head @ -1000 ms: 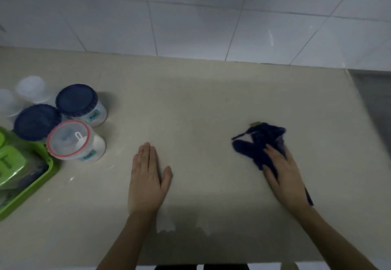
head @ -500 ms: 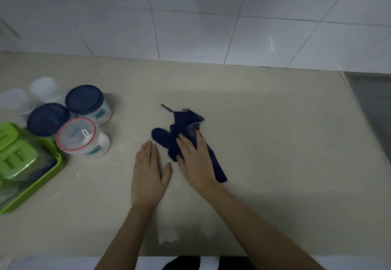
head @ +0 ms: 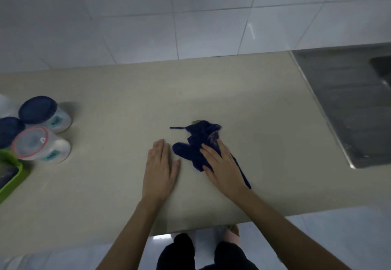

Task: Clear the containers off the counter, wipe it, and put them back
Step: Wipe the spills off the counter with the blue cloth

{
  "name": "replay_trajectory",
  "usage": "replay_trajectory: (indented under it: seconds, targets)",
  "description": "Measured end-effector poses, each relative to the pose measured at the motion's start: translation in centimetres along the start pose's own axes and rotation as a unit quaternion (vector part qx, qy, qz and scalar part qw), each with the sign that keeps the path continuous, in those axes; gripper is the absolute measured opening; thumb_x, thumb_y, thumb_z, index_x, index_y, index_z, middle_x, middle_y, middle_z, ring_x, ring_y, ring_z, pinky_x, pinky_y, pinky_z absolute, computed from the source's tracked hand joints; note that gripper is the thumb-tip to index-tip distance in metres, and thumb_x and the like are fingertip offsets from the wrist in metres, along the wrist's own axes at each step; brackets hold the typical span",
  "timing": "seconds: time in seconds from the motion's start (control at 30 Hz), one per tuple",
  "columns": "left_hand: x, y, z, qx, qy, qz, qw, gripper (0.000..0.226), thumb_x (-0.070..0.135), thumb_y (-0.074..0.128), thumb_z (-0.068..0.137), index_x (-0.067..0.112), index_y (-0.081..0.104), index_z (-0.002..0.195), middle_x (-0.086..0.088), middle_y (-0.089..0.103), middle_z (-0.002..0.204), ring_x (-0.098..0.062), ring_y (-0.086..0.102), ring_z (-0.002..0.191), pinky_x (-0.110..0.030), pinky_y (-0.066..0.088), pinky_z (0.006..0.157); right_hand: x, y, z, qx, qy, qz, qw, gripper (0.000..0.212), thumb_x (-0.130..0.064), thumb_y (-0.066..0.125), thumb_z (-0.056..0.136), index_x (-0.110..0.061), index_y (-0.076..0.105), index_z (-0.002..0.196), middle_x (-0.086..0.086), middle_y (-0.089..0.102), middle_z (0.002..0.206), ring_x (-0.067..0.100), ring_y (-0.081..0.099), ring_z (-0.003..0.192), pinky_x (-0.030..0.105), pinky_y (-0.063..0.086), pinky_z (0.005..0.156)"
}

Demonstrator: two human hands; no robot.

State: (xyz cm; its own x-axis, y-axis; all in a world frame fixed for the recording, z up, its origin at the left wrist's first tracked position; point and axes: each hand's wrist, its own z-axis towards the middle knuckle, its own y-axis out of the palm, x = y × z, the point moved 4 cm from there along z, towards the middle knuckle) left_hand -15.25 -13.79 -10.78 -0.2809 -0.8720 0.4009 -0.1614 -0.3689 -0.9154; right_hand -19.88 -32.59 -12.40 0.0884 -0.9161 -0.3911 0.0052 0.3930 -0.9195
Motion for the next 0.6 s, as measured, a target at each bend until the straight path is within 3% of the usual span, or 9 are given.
replay_trajectory:
  seconds: [0.2,0.33,0.5,0.6]
  targets:
    - [9.1,3.4,0.4,-0.024,0.048,0.002,0.999,0.071,0.052,0.020,0.095,0.007,0.021,0.149,-0.007,0.016,0.160,-0.017,0.009,0.148,-0.030,-0.001,0.121,8.1,-3.6,-3.8,0.022,0.060,-0.010,0.998,0.051,-0.028,0.053,0.091,-0.017,0.040,0.139,0.000,0.045,0.145,0.033,0.029,0.139,0.053,0.034,0.109]
    - [12.8,5.1,0.6,-0.031,0.057,0.012,0.998,0.070,0.052,0.021,0.095,0.008,0.020,0.150,-0.006,0.015,0.160,-0.017,0.007,0.148,-0.029,-0.004,0.120,11.7,-5.4,-5.5,0.057,0.105,-0.015,0.993,0.049,-0.030,0.047,0.092,-0.015,0.043,0.138,0.002,0.048,0.143,0.033,0.032,0.137,0.052,0.035,0.110]
    - [12.4,4.8,0.0,-0.011,0.027,0.036,0.999,0.072,0.052,0.019,0.094,0.005,0.025,0.148,-0.010,0.019,0.159,-0.022,0.010,0.148,-0.030,-0.004,0.120,16.8,-7.5,-6.3,0.121,0.191,-0.004,0.974,0.047,-0.024,0.052,0.094,-0.015,0.041,0.139,0.003,0.045,0.145,0.035,0.029,0.138,0.052,0.029,0.113]
    - [10.2,4.1,-1.0,0.008,-0.014,0.029,0.999,0.074,0.051,0.019,0.093,0.003,0.024,0.148,-0.012,0.019,0.158,-0.024,0.011,0.148,-0.030,-0.003,0.119,18.0,-6.7,-5.1,0.099,0.242,-0.061,0.963,0.045,-0.028,0.040,0.097,-0.014,0.038,0.140,0.005,0.045,0.145,0.034,0.034,0.136,0.049,0.022,0.115]
